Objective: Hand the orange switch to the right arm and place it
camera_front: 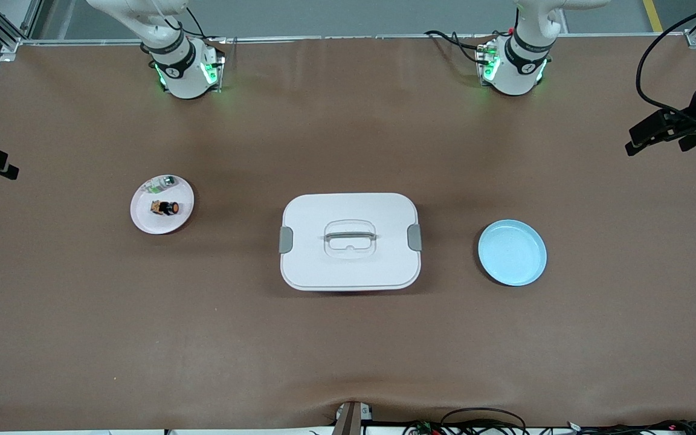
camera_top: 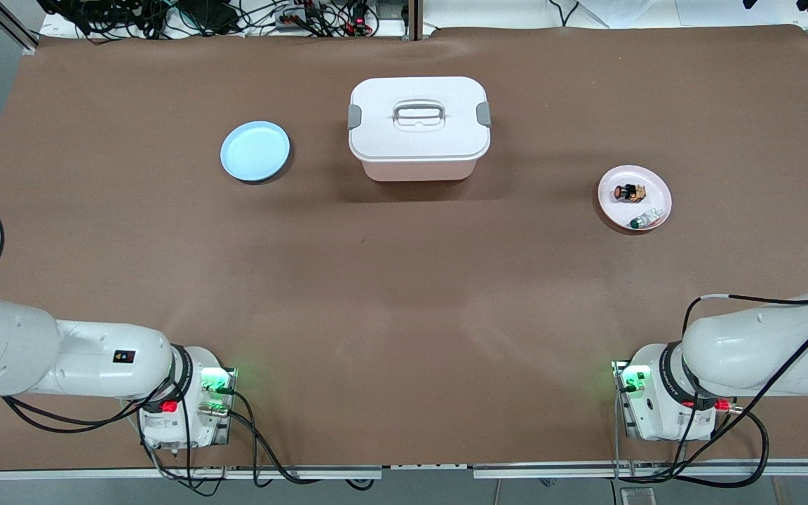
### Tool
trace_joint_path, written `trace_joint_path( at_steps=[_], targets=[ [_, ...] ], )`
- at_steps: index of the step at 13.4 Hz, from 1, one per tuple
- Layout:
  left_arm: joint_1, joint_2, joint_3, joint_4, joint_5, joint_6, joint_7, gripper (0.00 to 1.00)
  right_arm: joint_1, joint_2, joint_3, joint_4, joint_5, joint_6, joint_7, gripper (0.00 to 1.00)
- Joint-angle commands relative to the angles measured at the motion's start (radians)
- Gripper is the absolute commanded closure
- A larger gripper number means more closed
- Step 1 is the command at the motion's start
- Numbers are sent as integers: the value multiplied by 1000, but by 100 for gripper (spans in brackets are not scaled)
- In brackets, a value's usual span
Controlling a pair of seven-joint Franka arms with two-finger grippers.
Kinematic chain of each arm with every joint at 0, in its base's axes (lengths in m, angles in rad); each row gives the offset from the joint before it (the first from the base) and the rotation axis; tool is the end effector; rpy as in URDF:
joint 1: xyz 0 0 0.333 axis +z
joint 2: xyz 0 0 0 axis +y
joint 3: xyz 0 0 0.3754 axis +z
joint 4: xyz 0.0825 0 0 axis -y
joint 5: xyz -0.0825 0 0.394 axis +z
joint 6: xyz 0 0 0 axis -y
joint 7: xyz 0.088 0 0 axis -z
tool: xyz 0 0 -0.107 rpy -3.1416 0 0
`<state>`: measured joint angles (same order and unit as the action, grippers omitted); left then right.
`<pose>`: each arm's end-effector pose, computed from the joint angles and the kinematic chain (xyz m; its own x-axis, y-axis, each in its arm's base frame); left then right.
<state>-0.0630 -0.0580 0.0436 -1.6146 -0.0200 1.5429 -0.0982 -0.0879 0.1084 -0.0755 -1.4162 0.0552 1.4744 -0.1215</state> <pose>0.5398 -0.0118 0.6924 0.9968 0.0780 -0.0159 0.0784 -0.9967 0.0211 0.5884 -0.0874 0.6869 0.9984 -0.0365 -0.0437 -0.0388 -0.9979 -0.0526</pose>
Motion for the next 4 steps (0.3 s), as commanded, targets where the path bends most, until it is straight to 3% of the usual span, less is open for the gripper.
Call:
trace_joint_path(
  at_steps=[1, 4],
  targets=[
    [2, 9, 4, 22, 5, -27, 15, 0, -7, -16, 8, 5, -11, -13, 3, 0],
    [3, 9, 4, 22, 5, -27, 14, 0, -3, -22, 8, 6, -26, -11, 5, 0]
  ],
)
